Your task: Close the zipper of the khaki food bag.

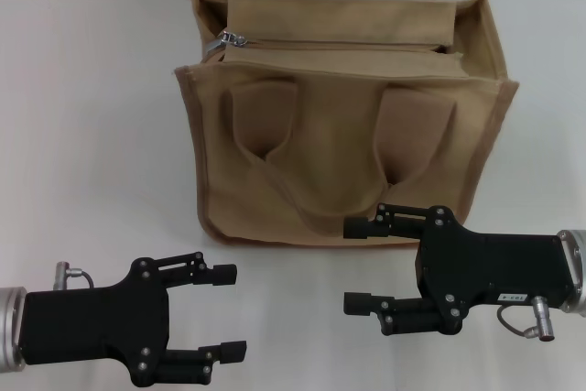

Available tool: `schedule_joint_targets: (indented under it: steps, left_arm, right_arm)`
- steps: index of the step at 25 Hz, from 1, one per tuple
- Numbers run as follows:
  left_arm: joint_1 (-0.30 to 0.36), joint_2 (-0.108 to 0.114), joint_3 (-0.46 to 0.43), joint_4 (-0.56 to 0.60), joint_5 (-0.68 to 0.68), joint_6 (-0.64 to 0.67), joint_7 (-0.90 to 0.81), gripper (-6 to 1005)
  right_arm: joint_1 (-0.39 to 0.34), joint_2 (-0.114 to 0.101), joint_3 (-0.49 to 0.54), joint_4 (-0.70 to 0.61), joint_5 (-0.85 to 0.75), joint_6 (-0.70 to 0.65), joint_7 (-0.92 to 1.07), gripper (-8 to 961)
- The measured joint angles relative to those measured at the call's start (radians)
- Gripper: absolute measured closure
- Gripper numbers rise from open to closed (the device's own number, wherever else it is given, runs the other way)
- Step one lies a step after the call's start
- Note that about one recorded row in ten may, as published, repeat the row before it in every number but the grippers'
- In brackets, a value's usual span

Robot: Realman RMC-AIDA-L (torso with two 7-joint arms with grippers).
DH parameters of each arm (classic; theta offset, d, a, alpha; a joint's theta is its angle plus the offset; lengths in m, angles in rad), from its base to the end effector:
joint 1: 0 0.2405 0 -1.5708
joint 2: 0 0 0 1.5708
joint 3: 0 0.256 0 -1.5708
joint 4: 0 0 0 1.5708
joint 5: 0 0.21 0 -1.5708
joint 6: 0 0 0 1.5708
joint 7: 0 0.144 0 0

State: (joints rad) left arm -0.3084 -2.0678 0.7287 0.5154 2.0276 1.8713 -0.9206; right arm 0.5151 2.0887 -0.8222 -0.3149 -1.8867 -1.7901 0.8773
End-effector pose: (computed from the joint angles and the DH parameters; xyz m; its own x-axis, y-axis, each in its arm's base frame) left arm -0.3002 0.2130 -0.0180 0.7941 0.1793 0.5808 0.2232 -0.9748 -0.0042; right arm 0.2444 0.2544 -0.0539 0.7361 -0.1238 -0.6655 -0.1252 -0.9911 0.0459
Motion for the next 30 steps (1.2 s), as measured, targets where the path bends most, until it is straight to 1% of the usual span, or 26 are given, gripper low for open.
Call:
schedule_joint_targets:
  steps: [7,10,11,12,13,14,15,16,17,18,20,21,23,25,26,27,28,30]
  left_arm:
    - [-0.003,-0.001,-0.001,-0.007,-0.001,-0.001,0.004,210]
    - [-0.001,-0.001,-0.015,-0.008,-0.005,-0.001,0.031,211]
    - [0.012,0.001,-0.052,-0.002,-0.011,0.009,0.052,212]
    - [0.012,0.001,-0.052,-0.002,-0.011,0.009,0.052,212]
    - [0.028,0.004,-0.134,0.000,-0.026,0.026,0.068,212]
    - [0.028,0.004,-0.134,0.000,-0.026,0.026,0.068,213]
    - [0.038,0.005,-0.200,-0.006,-0.046,0.037,0.086,213]
    - [0.053,0.002,-0.308,-0.034,-0.094,0.043,0.132,213]
    - [0.053,0.002,-0.308,-0.034,-0.094,0.043,0.132,214]
    - [0.058,-0.002,-0.365,-0.065,-0.129,0.041,0.175,214]
    - [0.059,-0.004,-0.425,-0.122,-0.177,0.029,0.253,215]
    - [0.051,-0.004,-0.447,-0.176,-0.216,0.006,0.319,215]
    - [0.045,-0.004,-0.450,-0.193,-0.236,-0.009,0.337,216]
    - [0.027,-0.005,-0.453,-0.223,-0.269,-0.059,0.351,218]
    - [0.003,-0.005,-0.456,-0.241,-0.290,-0.116,0.353,218]
    - [0.003,-0.005,-0.456,-0.241,-0.290,-0.116,0.353,219]
    - [-0.007,-0.005,-0.458,-0.249,-0.297,-0.143,0.352,220]
    - [-0.040,-0.005,-0.459,-0.269,-0.304,-0.228,0.346,221]
  right_arm:
    - [-0.004,0.001,0.000,0.008,0.000,0.007,-0.002,194]
    - [-0.001,0.001,0.000,0.024,0.000,0.011,-0.007,194]
    - [0.000,0.001,0.000,0.033,0.000,0.011,-0.016,194]
    - [0.000,0.001,0.000,0.033,0.000,0.011,-0.016,194]
    - [-0.001,0.001,0.000,0.041,0.000,0.012,-0.026,194]
    - [-0.001,0.001,0.000,0.041,0.000,0.012,-0.026,194]
    - [-0.003,0.001,0.000,0.044,0.000,0.012,-0.029,194]
    - [-0.003,0.001,0.003,0.053,0.000,0.013,-0.036,194]
    - [-0.003,0.001,0.003,0.053,0.000,0.013,-0.036,194]
    - [0.002,0.001,0.005,0.074,0.000,0.013,-0.062,194]
    - [0.007,0.001,0.006,0.087,0.000,0.013,-0.081,195]
    - [0.013,0.001,0.007,0.103,0.000,0.013,-0.104,195]
    - [0.020,0.001,0.007,0.112,0.000,0.014,-0.109,195]
    - [0.023,0.001,0.007,0.115,0.000,0.014,-0.109,195]
    - [0.025,0.002,0.008,0.122,0.000,0.014,-0.110,195]
    - [0.025,0.002,0.008,0.122,0.000,0.014,-0.110,195]
    - [0.026,0.002,0.010,0.126,0.000,0.018,-0.112,194]
    - [0.026,0.002,0.010,0.128,0.000,0.021,-0.113,194]
